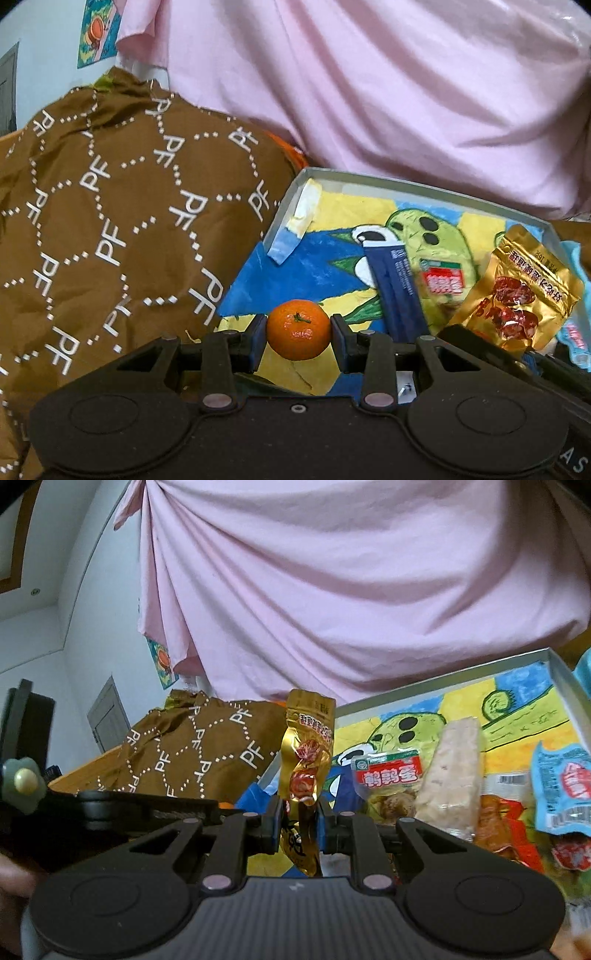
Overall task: Organize snacks
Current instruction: 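Lower the orange and gold packet into the tray and open both tools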
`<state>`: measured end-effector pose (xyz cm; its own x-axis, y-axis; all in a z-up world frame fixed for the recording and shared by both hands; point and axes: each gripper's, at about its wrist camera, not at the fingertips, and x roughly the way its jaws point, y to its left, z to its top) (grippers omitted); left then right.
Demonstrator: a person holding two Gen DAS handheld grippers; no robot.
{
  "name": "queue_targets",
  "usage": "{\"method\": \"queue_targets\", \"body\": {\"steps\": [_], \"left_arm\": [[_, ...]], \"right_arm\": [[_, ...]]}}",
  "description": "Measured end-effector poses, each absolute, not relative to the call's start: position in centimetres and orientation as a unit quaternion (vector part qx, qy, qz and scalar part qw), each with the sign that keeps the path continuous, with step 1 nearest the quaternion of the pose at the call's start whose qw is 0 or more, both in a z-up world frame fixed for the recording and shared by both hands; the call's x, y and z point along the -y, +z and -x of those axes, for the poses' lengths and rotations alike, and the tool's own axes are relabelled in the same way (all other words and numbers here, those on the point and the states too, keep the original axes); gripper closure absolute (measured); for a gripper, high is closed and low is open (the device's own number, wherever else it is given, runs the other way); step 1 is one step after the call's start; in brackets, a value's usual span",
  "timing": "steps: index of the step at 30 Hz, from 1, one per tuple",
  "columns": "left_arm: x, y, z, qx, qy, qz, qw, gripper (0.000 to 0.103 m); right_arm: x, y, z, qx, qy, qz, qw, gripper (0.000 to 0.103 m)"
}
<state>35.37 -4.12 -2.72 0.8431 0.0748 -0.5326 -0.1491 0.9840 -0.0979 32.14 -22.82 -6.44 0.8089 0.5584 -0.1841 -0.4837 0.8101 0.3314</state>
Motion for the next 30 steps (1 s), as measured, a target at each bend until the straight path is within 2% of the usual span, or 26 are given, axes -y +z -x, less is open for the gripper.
{"method": "queue_targets", "body": {"steps": [16, 19, 23, 25, 30], "left_arm": [[3.8, -4.9, -37.2, -0.293, 0.075, 0.084, 0.949, 0.063], [3.8, -4.9, -37.3, -0.293, 0.076, 0.09, 0.949, 0.061], [3.8, -4.8, -37.1, -0.289, 0.078, 0.094, 0.95, 0.054], [3.8, -4.8, -37.0, -0.287, 0.079, 0.096, 0.95, 0.047], [3.5, -4.4, -36.4, -0.276, 0.088, 0.106, 0.951, 0.038]], "right_arm": [[22.3, -7.9, -34.0, -0.184, 0.263, -0.126, 0.939, 0.081], [22.1, -7.8, -34.0, -0.186, 0.254, -0.114, 0.942, 0.079], [22.0, -7.7, -33.9, -0.181, 0.247, -0.101, 0.947, 0.072], [21.9, -7.6, -33.7, -0.179, 0.249, -0.098, 0.947, 0.068], [21.1, -7.4, -33.2, -0.169, 0.251, -0.069, 0.951, 0.051]]}}
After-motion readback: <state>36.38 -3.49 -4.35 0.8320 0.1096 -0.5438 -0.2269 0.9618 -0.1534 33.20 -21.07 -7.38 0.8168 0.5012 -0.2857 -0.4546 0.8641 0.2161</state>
